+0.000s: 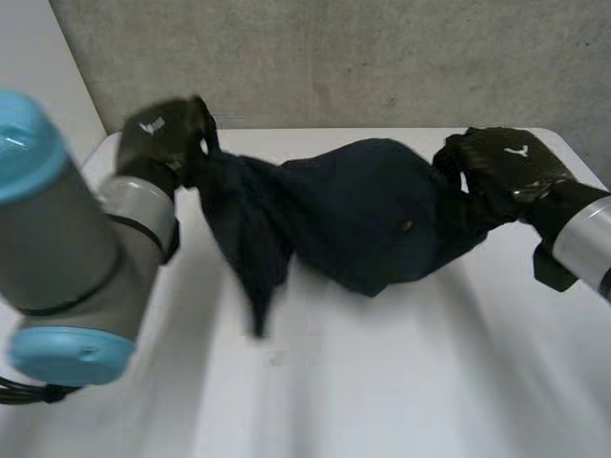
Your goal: Fold the shorts.
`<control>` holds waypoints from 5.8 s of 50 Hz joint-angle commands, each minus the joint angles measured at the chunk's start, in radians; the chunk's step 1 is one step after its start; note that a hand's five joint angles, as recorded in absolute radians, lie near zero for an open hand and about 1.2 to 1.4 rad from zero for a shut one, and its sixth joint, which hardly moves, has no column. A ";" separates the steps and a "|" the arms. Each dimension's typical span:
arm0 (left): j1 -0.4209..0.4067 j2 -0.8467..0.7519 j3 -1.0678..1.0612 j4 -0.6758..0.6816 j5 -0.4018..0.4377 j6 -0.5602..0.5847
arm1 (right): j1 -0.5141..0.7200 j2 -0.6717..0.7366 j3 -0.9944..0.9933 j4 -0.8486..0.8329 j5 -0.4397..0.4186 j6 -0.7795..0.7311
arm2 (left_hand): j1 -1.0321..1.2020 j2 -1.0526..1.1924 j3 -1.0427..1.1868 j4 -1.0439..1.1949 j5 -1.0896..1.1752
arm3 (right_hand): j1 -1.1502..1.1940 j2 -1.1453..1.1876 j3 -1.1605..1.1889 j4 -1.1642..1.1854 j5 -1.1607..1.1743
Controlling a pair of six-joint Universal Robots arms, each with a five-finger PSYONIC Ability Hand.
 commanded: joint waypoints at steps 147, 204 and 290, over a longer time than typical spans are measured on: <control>-0.288 0.462 0.366 -0.165 -0.046 0.839 | 0.114 -0.259 -0.629 0.353 0.106 -0.270 | 0.253 0.200 0.207 0.198 0.265 | 0.422 0.224 0.222 0.215 0.249; 0.042 -0.421 0.398 0.305 0.083 0.636 | 0.312 0.683 -0.810 -0.093 0.511 -0.574 | -0.968 -1.021 -1.013 -1.023 -0.956 | -0.800 -0.998 -1.000 -1.007 -0.973; 0.182 0.293 -0.468 -0.005 0.178 0.653 | 0.174 0.184 0.009 -0.115 0.258 -0.498 | 0.253 0.200 0.207 0.198 0.265 | 0.422 0.224 0.222 0.215 0.249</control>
